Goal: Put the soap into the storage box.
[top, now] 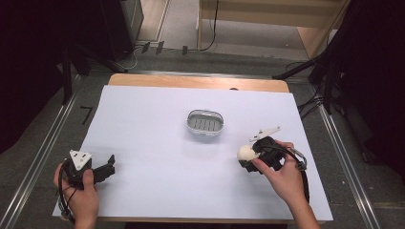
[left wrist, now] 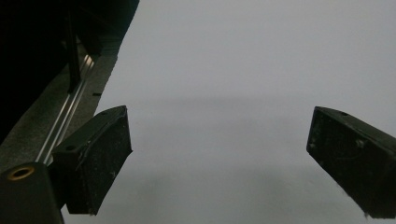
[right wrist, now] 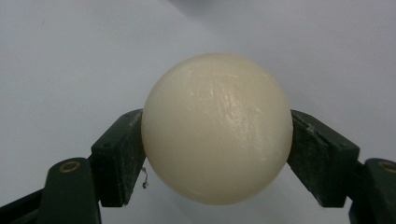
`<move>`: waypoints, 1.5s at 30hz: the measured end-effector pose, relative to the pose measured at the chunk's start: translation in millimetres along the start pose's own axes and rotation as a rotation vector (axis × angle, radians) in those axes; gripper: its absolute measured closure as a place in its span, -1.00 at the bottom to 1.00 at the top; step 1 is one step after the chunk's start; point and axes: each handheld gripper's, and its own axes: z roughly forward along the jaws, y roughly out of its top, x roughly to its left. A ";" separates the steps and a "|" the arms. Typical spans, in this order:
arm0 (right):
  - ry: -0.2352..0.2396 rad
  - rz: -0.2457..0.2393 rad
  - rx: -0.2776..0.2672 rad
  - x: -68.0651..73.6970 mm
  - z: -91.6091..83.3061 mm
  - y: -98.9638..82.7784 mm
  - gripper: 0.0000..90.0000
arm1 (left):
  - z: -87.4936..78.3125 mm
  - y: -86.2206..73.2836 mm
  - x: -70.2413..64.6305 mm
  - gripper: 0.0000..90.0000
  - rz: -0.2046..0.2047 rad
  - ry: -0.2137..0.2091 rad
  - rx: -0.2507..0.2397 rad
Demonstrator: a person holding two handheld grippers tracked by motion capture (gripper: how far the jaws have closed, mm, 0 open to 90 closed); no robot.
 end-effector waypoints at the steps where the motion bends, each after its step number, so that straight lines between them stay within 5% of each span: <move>1: 0.000 0.002 0.001 0.1 -0.1 1.1 -0.44 | 0.0 0.0 -0.1 -0.84 0.000 0.000 0.000; 45: 0.046 -0.030 -0.023 2.8 8.0 68.9 -0.43 | 0.3 0.1 -0.5 -0.84 0.002 -0.003 0.002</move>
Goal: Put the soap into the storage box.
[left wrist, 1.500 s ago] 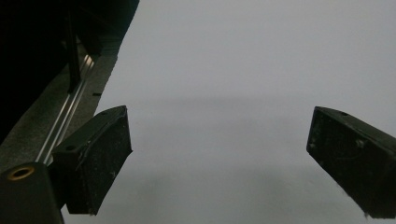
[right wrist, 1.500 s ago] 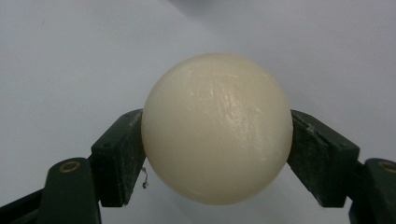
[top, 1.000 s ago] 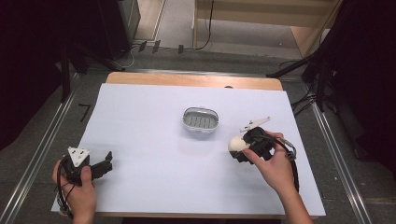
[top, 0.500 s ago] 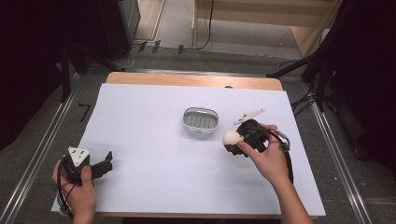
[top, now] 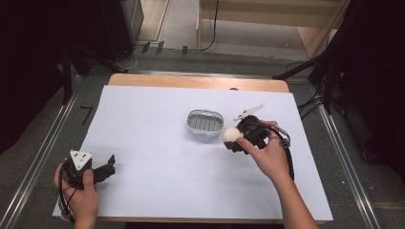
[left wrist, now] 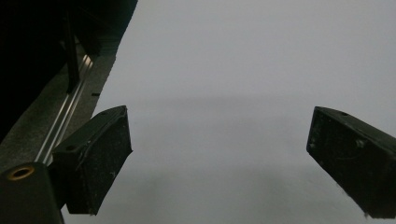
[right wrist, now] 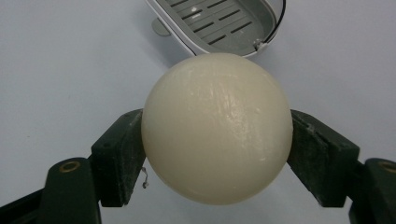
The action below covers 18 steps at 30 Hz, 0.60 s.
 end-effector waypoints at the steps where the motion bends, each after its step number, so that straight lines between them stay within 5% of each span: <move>1: 0.001 -0.001 0.000 0.3 0.1 1.0 -0.44 | 0.1 0.1 0.1 -0.84 0.003 0.000 0.002; 18: 0.007 -0.022 0.004 5.7 8.6 29.4 -0.44 | 0.3 0.1 0.5 -0.84 -0.002 -0.002 0.003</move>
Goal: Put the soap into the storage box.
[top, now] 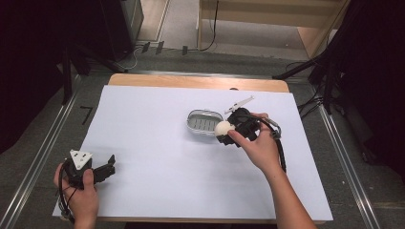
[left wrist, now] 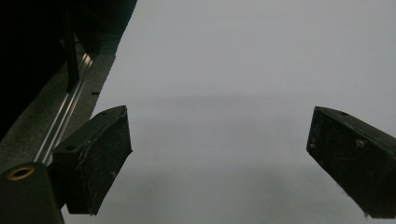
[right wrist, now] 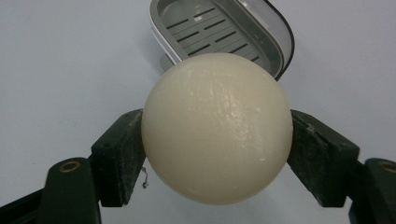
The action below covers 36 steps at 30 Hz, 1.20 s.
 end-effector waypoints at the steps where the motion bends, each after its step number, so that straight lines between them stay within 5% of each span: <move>1: 0.001 0.000 -0.002 0.2 0.9 1.2 -0.44 | 0.0 0.0 0.0 -0.84 0.001 0.000 0.000; 36: 0.003 0.013 0.026 2.8 35.9 50.3 -0.44 | 1.8 0.7 -0.3 -0.84 0.003 -0.002 0.016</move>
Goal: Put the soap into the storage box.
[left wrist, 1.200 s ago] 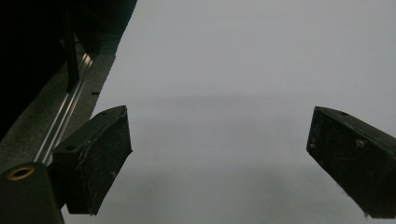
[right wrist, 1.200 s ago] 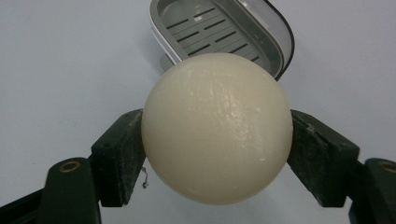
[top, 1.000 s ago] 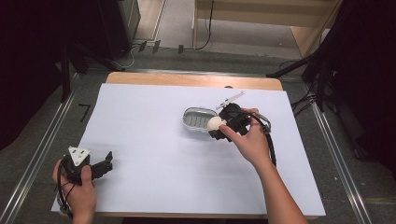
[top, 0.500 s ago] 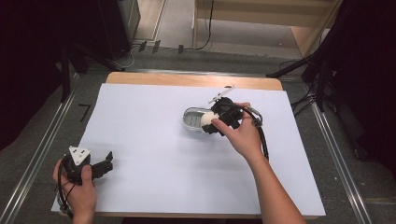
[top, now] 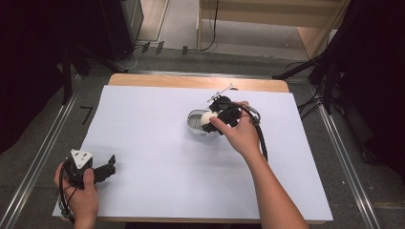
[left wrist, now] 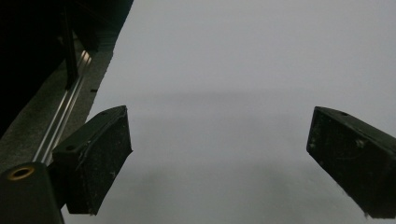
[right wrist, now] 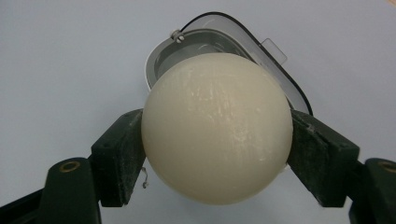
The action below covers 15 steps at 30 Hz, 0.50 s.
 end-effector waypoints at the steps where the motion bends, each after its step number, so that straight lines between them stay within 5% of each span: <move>1: 0.001 0.004 0.002 0.0 0.6 1.1 -0.43 | -0.1 0.0 0.0 -0.84 0.002 0.001 0.002; 15: 0.009 0.097 0.021 -3.3 17.7 12.7 -0.44 | 0.3 0.1 0.2 -0.84 -0.002 -0.004 0.003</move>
